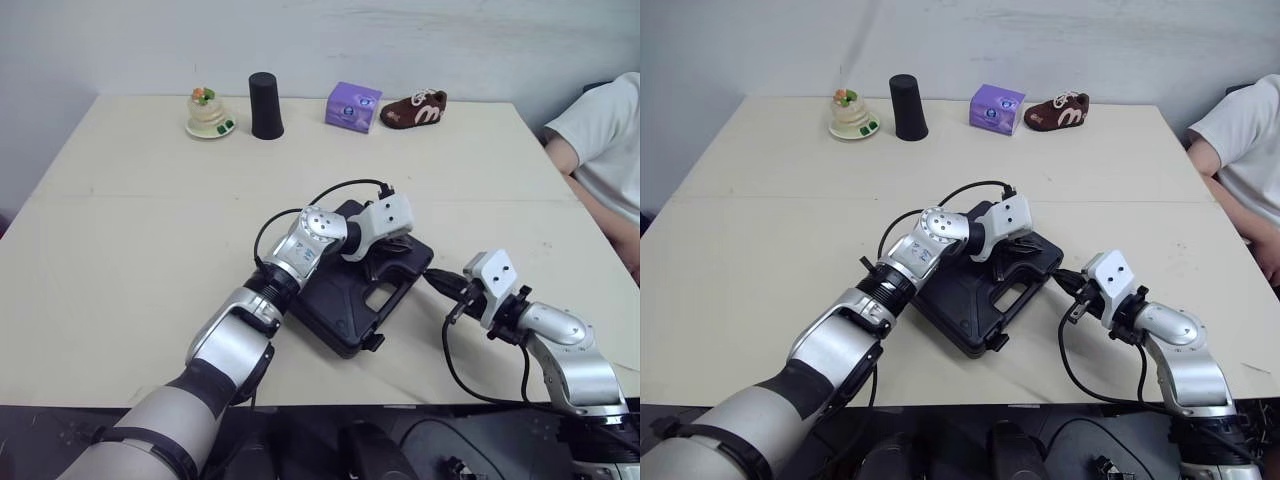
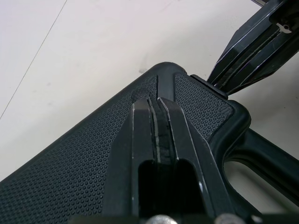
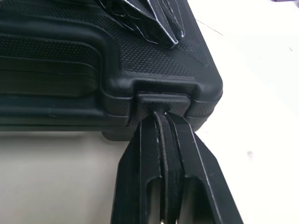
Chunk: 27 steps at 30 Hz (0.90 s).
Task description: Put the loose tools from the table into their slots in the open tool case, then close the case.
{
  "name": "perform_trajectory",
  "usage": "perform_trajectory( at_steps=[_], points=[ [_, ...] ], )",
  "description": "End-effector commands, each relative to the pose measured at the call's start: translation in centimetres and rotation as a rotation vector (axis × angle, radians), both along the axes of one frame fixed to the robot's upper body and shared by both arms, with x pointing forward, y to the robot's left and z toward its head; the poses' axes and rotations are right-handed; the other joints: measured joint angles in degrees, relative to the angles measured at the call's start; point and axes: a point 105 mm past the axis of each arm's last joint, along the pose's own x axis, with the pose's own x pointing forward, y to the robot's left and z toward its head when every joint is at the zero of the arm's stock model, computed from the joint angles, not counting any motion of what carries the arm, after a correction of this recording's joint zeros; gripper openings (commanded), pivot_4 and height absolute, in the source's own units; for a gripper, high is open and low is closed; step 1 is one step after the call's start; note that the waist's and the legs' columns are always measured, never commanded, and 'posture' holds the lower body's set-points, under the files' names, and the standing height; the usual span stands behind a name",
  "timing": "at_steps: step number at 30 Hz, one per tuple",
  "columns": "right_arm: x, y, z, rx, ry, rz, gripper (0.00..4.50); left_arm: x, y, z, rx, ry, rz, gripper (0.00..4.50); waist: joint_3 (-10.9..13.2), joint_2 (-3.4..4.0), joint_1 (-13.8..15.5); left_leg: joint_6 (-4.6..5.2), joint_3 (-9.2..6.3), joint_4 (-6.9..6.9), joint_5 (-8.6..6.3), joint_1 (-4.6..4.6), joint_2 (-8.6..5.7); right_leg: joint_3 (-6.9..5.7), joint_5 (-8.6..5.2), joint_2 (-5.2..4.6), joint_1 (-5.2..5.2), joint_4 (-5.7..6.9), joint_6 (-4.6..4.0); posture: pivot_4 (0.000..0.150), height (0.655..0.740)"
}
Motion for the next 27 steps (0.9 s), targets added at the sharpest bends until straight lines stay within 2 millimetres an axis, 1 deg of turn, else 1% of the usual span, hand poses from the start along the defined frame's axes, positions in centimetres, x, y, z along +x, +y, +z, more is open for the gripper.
perform_trajectory(
  at_steps=[1, 4, 6, 7, 9, 11, 12, 13, 14, 15, 16, 17, 18, 19, 20, 22, 24, 27],
  points=[
    [0.0, 2.0, 2.5, -0.010, -0.101, 0.088, 0.09, -1.5, 2.1, -7.4, 0.214, 0.199, 0.021, 0.00, 0.0, -0.01, -0.1, -0.01, 0.00, 0.00, 0.00, 0.01, 0.02, 0.00, 0.00, 0.00, 0.00, 0.00, 0.00, 0.150, 0.7400],
    [0.0, 2.3, 3.1, -0.005, -0.108, 0.090, 0.09, -1.3, 2.3, -7.4, 0.205, 0.204, 0.033, 0.00, -0.1, -0.04, -0.2, -0.05, 0.01, 0.00, -0.01, 0.01, 0.10, 0.00, 0.00, 0.01, 0.00, 0.00, -0.05, 0.150, 0.7400],
    [-0.3, 2.1, 2.7, -0.021, -0.090, 0.088, 0.09, -1.0, 2.3, -7.1, 0.188, 0.186, 0.043, 0.00, -0.1, -0.04, -0.3, -0.06, 0.01, 0.00, -0.01, 0.02, 0.12, 0.01, 0.00, 0.02, 0.00, 0.00, -0.06, 0.150, 0.7400],
    [-0.5, 1.6, 2.4, -0.035, -0.076, 0.083, 0.09, -0.7, 2.3, -6.2, 0.156, 0.142, 0.033, 0.00, -0.1, -0.03, -0.3, -0.07, 0.01, 0.00, -0.01, 0.02, 0.13, 0.01, 0.00, 0.02, 0.00, 0.00, -0.07, 0.150, 0.7400],
    [-1.1, 0.8, 2.0, -0.060, -0.057, 0.078, 0.09, -0.5, 2.2, -3.9, 0.066, 0.064, 0.000, 0.00, -0.1, 0.00, -0.3, -0.07, 0.01, -0.02, -0.01, 0.01, 0.13, 0.01, -0.01, 0.01, 0.00, -0.01, -0.08, 0.150, 0.7400],
    [-1.9, 0.1, 1.9, -0.076, -0.046, 0.099, 0.09, -1.0, 2.3, -1.1, -0.023, -0.021, -0.083, 0.00, -0.1, 0.04, -0.2, -0.08, 0.01, -0.11, -0.01, 0.00, 0.12, 0.02, -0.02, 0.00, -0.02, -0.05, -0.09, 0.150, 0.7400],
    [-2.3, -0.2, 1.9, -0.084, -0.041, 0.112, 0.09, -1.4, 2.4, 0.1, -0.058, -0.057, -0.115, 0.00, 0.0, 0.20, 0.0, -0.12, 0.02, -0.23, 0.02, 0.01, 0.12, 0.02, -0.02, 0.02, -0.04, -0.10, -0.10, 0.150, 0.7400],
    [-2.6, -0.4, 1.9, -0.089, -0.037, 0.120, 0.09, -1.7, 2.6, 0.9, -0.079, -0.080, -0.136, 0.00, 0.0, 0.24, 0.1, -0.18, 0.05, -0.41, 0.06, -0.02, 0.11, 0.01, -0.04, 0.04, -0.12, -0.16, -0.13, 0.150, 0.7400],
    [-3.0, -0.6, 1.9, -0.099, -0.031, 0.128, 0.09, -2.4, 2.4, 3.2, -0.158, -0.145, -0.172, 0.00, 0.0, 0.32, 0.2, -0.20, 0.06, -0.42, 0.07, -0.04, 0.13, 0.00, -0.04, 0.05, -0.14, -0.17, -0.13, 0.150, 0.7400],
    [-3.3, -0.9, 1.8, -0.110, -0.024, 0.134, 0.09, -3.1, 2.6, 5.1, -0.227, -0.170, -0.188, 0.00, 0.1, 0.43, 0.3, -0.21, 0.08, -0.45, 0.07, -0.10, 0.14, 0.00, -0.04, 0.06, -0.21, -0.20, -0.13, 0.150, 0.7400],
    [-3.7, -1.2, 1.7, -0.119, -0.016, 0.138, 0.09, -4.0, 2.9, 6.5, -0.275, -0.185, -0.211, 0.00, 0.3, 0.57, 0.4, -0.21, 0.09, -0.47, 0.08, -0.10, 0.16, 0.01, -0.04, 0.05, -0.21, -0.22, -0.13, 0.150, 0.7400],
    [-4.0, -1.3, 1.6, -0.125, -0.010, 0.140, 0.09, -4.6, 3.2, 7.4, -0.300, -0.189, -0.226, 0.00, 0.4, 0.66, 0.5, -0.21, 0.09, -0.47, 0.08, -0.16, 0.29, 0.02, -0.04, 0.04, -0.24, -0.25, -0.13, 0.150, 0.7400],
    [-4.4, -1.4, 1.5, -0.128, 0.002, 0.147, 0.09, -5.5, 3.7, 7.6, -0.289, -0.181, -0.251, 0.00, 0.4, 0.68, 0.5, -0.20, 0.09, -0.46, 0.08, -0.23, 0.38, 0.02, -0.04, 0.04, -0.28, -0.27, -0.12, 0.150, 0.7400],
    [-5.0, -1.3, 1.2, -0.123, 0.022, 0.162, 0.09, -6.5, 4.5, 7.4, -0.252, -0.192, -0.291, 0.00, 0.4, 0.69, 0.5, -0.20, 0.10, -0.44, 0.08, -0.26, 0.37, -0.05, -0.04, 0.09, -0.29, -0.29, -0.11, 0.150, 0.7400],
    [-5.9, -0.9, 0.7, -0.113, 0.052, 0.193, 0.09, -7.6, 5.5, 6.9, -0.213, -0.191, -0.320, 0.00, 0.4, 0.72, 0.5, -0.20, 0.11, -0.44, 0.08, -0.26, 0.36, -0.06, -0.04, 0.11, -0.29, -0.30, -0.11, 0.150, 0.7400],
    [-7.7, 0.2, -0.3, -0.107, 0.107, 0.269, 0.09, -9.2, 7.4, 5.1, -0.121, -0.175, -0.353, 0.00, 0.4, 0.91, 0.4, -0.21, 0.11, -0.54, 0.08, -0.20, 0.38, -0.06, -0.05, 0.11, -0.23, -0.37, -0.09, 0.150, 0.7400],
    [-8.5, 1.1, -0.6, -0.104, 0.118, 0.314, 0.09, -10.1, 8.3, 3.8, -0.078, -0.133, -0.350, 0.00, 0.4, 0.94, 0.3, -0.28, 0.13, -0.56, 0.05, -0.08, 0.48, -0.06, -0.06, 0.18, -0.13, -0.42, -0.10, 0.150, 0.7400],
    [-9.4, 2.7, -0.9, -0.104, 0.128, 0.386, 0.09, -11.0, 8.8, 2.5, -0.047, -0.097, -0.339, 0.00, 0.6, 0.89, 0.3, -0.17, 0.14, -0.27, 0.12, -0.11, 0.41, -0.08, 0.00, 0.17, -0.14, -0.23, 0.00, 0.150, 0.7400]
  ],
)
